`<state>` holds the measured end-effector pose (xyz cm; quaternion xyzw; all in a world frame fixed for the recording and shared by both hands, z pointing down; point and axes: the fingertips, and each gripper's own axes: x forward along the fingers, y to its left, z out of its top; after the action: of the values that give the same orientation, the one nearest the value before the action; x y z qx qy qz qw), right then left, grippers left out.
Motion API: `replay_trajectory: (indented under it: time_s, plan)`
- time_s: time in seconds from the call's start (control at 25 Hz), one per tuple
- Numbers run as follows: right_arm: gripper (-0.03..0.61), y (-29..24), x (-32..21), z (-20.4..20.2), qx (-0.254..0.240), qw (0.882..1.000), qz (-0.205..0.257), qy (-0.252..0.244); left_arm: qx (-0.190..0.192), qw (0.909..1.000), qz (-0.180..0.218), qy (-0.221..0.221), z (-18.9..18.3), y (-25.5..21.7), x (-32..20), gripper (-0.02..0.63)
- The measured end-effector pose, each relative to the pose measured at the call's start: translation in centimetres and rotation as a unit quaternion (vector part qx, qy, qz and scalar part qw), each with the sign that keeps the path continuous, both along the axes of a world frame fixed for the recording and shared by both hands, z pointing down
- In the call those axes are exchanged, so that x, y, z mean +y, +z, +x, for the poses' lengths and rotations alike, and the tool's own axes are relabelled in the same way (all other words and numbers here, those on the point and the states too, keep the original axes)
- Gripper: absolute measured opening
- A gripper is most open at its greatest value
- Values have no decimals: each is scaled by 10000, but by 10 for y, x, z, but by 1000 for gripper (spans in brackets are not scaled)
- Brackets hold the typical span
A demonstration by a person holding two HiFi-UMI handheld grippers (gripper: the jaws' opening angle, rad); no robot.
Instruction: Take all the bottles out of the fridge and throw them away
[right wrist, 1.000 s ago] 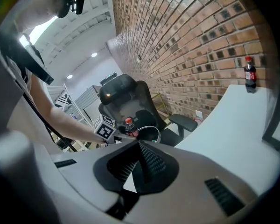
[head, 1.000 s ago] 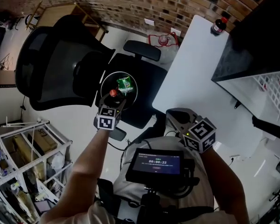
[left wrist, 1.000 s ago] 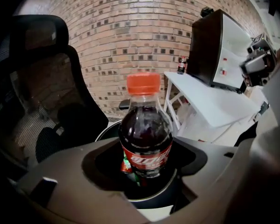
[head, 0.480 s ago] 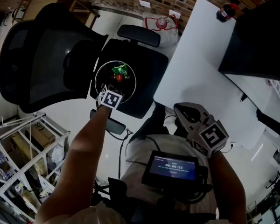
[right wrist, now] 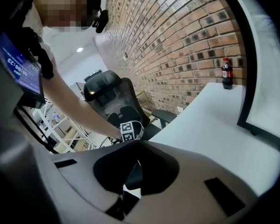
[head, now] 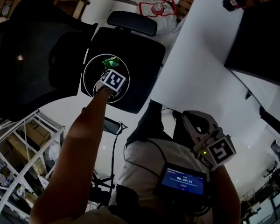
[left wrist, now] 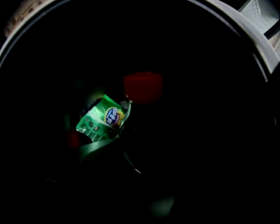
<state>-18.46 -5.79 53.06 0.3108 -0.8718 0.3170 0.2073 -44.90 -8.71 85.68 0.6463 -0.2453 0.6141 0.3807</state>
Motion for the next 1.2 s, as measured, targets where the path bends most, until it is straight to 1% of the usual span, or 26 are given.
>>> replay_trajectory:
  time_s: [0.08,0.16,0.2,0.24,0.32,0.4,0.44,0.52,0.56,0.6,0.64,0.68,0.72,0.76,0.8,0.84,0.92,0.96,1.04,1.2]
  plan:
    - [5,8,-1,-4,20,9999,46,-95,-123,9998,-127,104,4,10,2,325]
    - [3,16,0,-14,62,9996,-73,-284,-372,9992,-131,-1,-4,15,0,324]
    - [3,20,-2,-19,73,9993,-53,-359,-545,9985,-85,-72,-11,12,-2,324]
    - [3,24,-6,-24,78,9990,-2,-433,-714,9974,-14,-89,-18,9,-5,324]
    - [3,34,-12,-37,123,9977,18,-669,-931,9954,207,36,-29,4,-11,324]
    - [3,43,-11,-53,230,9943,-41,-1036,-1111,9922,553,89,-41,-6,-17,324]
    - [3,45,-9,-62,286,9917,-45,-1251,-1186,9899,776,16,-47,-15,-21,324]
    - [3,43,-2,-79,367,9855,14,-1656,-1201,9844,1245,-314,-59,-40,-28,324]
    - [3,41,4,-85,384,9824,51,-1826,-1180,9807,1454,-555,-65,-55,-28,324]
    - [4,39,12,-90,396,9794,57,-1981,-1215,9754,1638,-838,-74,-73,-25,307]
    - [5,37,20,-93,409,9763,28,-2126,-1285,9686,1789,-1154,-84,-91,-19,249]
    - [5,35,29,-93,422,9735,-6,-2249,-1272,9623,1888,-1488,-90,-107,-12,194]
    - [5,32,35,-92,434,9716,-14,-2324,-1093,9579,1953,-1799,-88,-118,-5,127]
    - [5,29,36,-89,439,9717,15,-2321,-757,9548,2044,-2022,-79,-127,-3,80]
    - [5,26,34,-84,433,9738,69,-2232,-337,9522,2181,-2115,-63,-137,-7,29]
    - [5,22,30,-78,410,9773,124,-2077,100,9501,2317,-2088,-44,-149,-11,11]
    - [3,12,22,-62,316,9847,200,-1699,884,9469,2492,-1829,4,-177,-10,11]
    - [5,6,19,-53,255,9879,238,-1511,1190,9457,2530,-1661,30,-190,-6,11]
    - [4,-4,14,-32,126,9926,333,-1164,1680,9419,2573,-1360,81,-216,0,11]
    - [4,-18,14,23,31,9972,434,-611,2449,9268,2675,-975,185,-263,-1,11]
